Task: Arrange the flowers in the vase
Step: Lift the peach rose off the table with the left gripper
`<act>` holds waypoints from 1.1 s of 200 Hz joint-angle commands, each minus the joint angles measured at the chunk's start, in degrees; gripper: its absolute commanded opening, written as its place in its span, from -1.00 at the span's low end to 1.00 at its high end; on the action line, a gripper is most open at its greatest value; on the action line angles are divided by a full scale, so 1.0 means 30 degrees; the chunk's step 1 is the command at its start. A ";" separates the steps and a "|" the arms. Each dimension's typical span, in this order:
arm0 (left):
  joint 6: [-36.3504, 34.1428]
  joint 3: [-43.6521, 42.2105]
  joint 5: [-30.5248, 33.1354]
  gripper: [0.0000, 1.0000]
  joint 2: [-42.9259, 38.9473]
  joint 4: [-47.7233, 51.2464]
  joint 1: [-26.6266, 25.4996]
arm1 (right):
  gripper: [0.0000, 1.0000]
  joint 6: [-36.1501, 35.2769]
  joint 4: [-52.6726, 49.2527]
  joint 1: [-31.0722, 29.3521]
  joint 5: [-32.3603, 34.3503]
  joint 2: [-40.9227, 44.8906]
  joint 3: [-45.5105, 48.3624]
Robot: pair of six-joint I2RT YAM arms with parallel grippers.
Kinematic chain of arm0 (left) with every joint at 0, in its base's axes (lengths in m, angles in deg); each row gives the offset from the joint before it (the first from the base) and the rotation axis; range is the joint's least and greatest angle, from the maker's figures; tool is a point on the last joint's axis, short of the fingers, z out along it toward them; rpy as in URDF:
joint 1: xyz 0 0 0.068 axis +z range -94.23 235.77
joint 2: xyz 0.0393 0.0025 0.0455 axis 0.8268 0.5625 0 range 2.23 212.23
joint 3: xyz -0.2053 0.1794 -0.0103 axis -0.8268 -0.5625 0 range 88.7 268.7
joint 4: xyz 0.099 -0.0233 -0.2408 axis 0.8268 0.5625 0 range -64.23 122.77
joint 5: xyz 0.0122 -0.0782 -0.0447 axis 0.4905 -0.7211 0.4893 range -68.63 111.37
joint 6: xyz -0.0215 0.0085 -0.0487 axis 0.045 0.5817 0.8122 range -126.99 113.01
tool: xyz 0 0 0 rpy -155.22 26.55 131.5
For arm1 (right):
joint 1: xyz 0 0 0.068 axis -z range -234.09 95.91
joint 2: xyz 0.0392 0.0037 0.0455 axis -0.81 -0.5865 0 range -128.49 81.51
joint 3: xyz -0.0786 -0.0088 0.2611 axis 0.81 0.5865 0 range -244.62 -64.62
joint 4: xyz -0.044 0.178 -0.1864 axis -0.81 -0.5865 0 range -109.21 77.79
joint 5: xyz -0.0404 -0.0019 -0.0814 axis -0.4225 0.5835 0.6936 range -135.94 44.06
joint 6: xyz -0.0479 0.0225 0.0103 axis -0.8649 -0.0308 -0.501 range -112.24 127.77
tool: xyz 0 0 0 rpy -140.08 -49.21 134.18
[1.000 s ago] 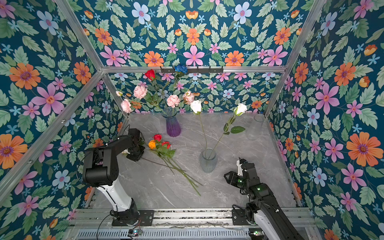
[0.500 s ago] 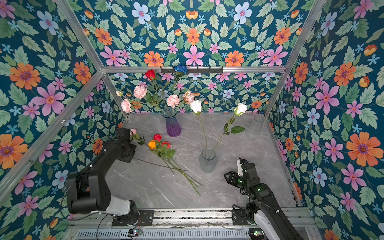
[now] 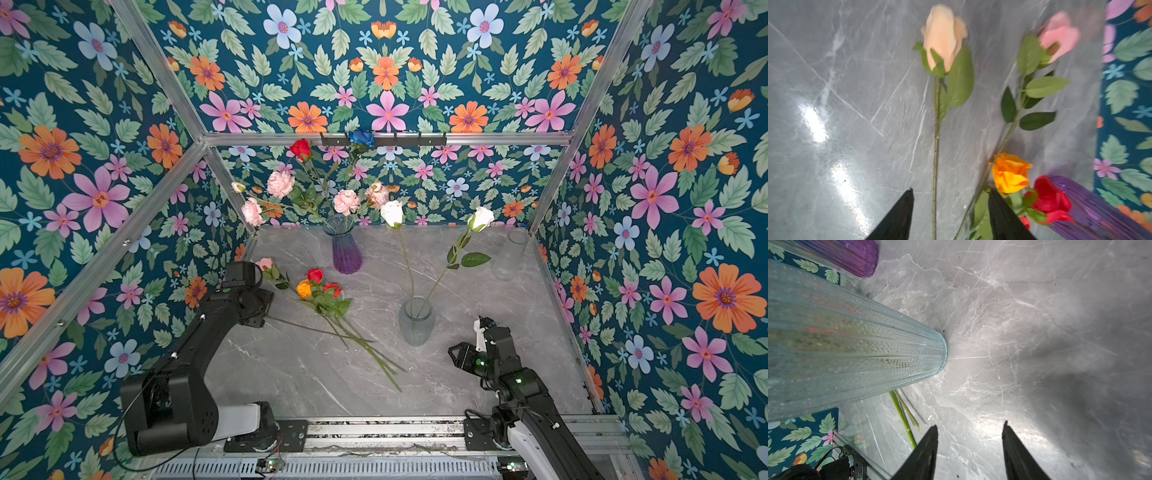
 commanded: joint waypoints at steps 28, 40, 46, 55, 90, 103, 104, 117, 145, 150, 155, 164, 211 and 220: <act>-0.0364 -0.0238 -0.0745 0.06 0.2086 -0.0064 -0.0088 | 0.03 0.0080 0.0156 -0.0042 0.0059 0.0038 0.0046; -0.0429 -0.0256 -0.0684 -0.01 0.2549 -0.0281 -0.0117 | 0.03 0.0067 0.0145 -0.0017 0.0070 0.0080 0.0048; -0.0459 -0.0238 -0.0627 -0.02 0.2788 -0.0347 -0.0115 | 0.03 0.0055 0.0132 -0.0011 0.0107 0.0056 0.0048; -0.0538 -0.0151 -0.0490 -0.02 0.3183 -0.0452 -0.0120 | 0.03 0.0079 0.0145 -0.0029 0.0108 0.0095 0.0033; -0.0766 0.0414 -0.0502 -0.05 0.5136 -0.0615 -0.0105 | 0.03 0.0077 0.0084 -0.0016 0.0110 0.0198 0.0048; -0.0774 0.0701 -0.0542 -0.08 0.5771 -0.0554 -0.0128 | 0.03 0.0055 0.0087 -0.0015 0.0094 0.0258 0.0047; -0.0774 0.0722 -0.0539 -0.08 0.5820 -0.0555 -0.0109 | 0.03 0.0054 0.0079 -0.0004 0.0090 0.0245 0.0048; -0.0752 0.0925 -0.0408 -0.08 0.6278 -0.0584 -0.0141 | 0.03 0.0058 0.0075 -0.0022 0.0112 0.0286 0.0073; -0.0885 0.1402 -0.0026 -0.09 0.7084 -0.0660 -0.0135 | 0.03 0.0081 0.0074 0.0005 0.0088 0.0304 0.0054; -0.0959 0.1535 0.0018 -0.09 0.7267 -0.0620 -0.0117 | 0.03 0.0063 0.0099 -0.0001 0.0111 0.0288 0.0052; -0.1015 0.1653 0.0071 -0.09 0.7462 -0.0523 -0.0115 | 0.03 0.0075 0.0094 -0.0021 0.0102 0.0298 0.0052; -0.1110 0.1865 0.0151 -0.10 0.7773 -0.0368 -0.0117 | 0.03 0.0081 0.0082 0.0006 0.0093 0.0307 0.0065; -0.1190 0.1798 0.0051 -0.50 0.8311 -0.0468 -0.0067 | 0.03 0.0065 0.0056 -0.0004 0.0160 0.0348 0.0056; -0.1267 0.1798 -0.0083 -0.58 0.8384 -0.0511 -0.0084 | 0.03 0.0074 0.0044 -0.0014 0.0173 0.0348 0.0023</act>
